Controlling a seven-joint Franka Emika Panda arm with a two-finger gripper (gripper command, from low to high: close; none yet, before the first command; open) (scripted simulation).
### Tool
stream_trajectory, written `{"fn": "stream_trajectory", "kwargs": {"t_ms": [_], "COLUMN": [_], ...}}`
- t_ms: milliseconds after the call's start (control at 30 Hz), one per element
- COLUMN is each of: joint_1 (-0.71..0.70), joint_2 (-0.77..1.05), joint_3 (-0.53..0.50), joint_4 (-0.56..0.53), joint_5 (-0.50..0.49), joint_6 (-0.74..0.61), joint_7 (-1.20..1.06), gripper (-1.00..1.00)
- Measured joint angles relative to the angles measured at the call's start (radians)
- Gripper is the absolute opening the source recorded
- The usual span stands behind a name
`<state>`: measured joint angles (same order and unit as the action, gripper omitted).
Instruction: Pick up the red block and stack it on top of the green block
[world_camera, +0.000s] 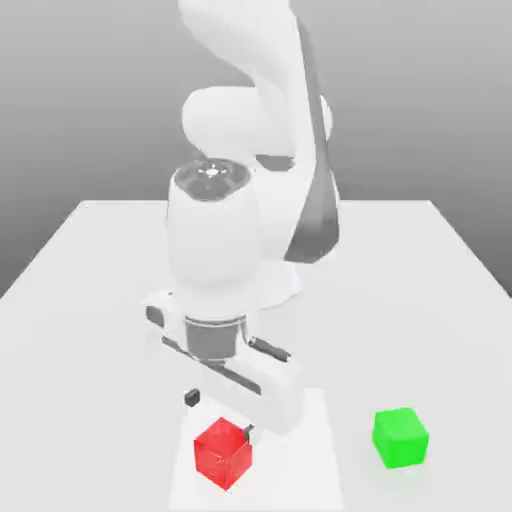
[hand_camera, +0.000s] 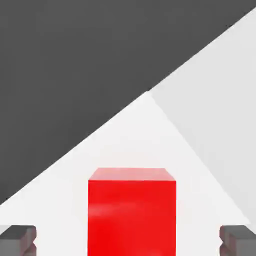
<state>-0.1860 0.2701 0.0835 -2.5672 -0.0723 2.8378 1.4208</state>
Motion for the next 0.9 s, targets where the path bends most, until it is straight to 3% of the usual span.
{"fn": "stream_trajectory", "kwargs": {"t_ms": [33,67,300,500,900], "joint_1": [0.008,0.013,0.012,-0.004,0.326], "joint_2": [0.036,0.059,0.058,-0.123,-0.218], "joint_3": [-0.009,-0.015,-0.015,0.029,0.198], "joint_4": [0.005,0.008,0.008,-0.019,-0.018], "joint_5": [-0.007,-0.011,-0.013,0.033,0.044], "joint_6": [0.031,0.050,0.050,-0.104,-0.200], "joint_7": [0.006,0.009,0.011,-0.003,0.515], "gripper": [0.00,-1.00,-1.00,-1.00,-1.00]}}
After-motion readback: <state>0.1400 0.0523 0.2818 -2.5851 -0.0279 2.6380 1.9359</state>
